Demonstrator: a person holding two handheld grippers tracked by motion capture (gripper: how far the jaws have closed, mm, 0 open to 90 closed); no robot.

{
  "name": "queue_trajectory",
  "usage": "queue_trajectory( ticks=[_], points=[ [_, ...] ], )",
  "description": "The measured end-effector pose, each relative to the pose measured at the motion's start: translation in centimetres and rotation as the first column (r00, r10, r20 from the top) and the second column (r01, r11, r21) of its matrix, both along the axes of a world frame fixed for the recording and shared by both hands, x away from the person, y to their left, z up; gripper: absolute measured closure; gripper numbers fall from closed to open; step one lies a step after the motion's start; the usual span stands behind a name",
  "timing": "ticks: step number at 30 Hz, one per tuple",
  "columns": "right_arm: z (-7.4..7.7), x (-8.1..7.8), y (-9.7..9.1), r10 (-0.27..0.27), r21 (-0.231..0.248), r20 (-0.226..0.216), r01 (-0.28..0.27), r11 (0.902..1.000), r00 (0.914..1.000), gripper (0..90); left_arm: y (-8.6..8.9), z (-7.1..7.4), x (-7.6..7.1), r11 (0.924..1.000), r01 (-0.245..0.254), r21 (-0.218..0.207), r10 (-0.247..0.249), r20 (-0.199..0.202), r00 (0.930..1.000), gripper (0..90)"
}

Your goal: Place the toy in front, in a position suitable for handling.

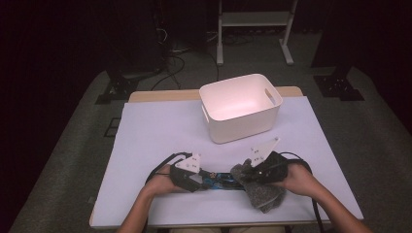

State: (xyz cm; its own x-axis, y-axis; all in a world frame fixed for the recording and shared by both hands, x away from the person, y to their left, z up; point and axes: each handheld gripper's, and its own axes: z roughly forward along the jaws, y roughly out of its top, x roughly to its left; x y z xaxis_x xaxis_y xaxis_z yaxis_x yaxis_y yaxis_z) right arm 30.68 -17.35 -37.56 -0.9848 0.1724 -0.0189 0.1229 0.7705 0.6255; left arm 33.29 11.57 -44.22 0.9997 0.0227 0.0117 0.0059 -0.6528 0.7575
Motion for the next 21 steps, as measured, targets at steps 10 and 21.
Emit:
queue_trajectory(
  ticks=[10,21],
  points=[
    [0.5,0.3,1.3,0.018,0.008,0.000,-0.018,0.9998,0.9998,81.1,-0.2,-0.1,-0.2,0.9993,0.028,-0.025,-0.028,0.011,0.9996,67.2],
    [0.2,1.6,7.3,0.107,-0.022,-0.006,-0.107,0.9940,0.9942,81.1,-0.3,-0.1,-0.1,0.9992,0.032,-0.023,-0.032,0.009,0.9994,66.8]
  ],
)
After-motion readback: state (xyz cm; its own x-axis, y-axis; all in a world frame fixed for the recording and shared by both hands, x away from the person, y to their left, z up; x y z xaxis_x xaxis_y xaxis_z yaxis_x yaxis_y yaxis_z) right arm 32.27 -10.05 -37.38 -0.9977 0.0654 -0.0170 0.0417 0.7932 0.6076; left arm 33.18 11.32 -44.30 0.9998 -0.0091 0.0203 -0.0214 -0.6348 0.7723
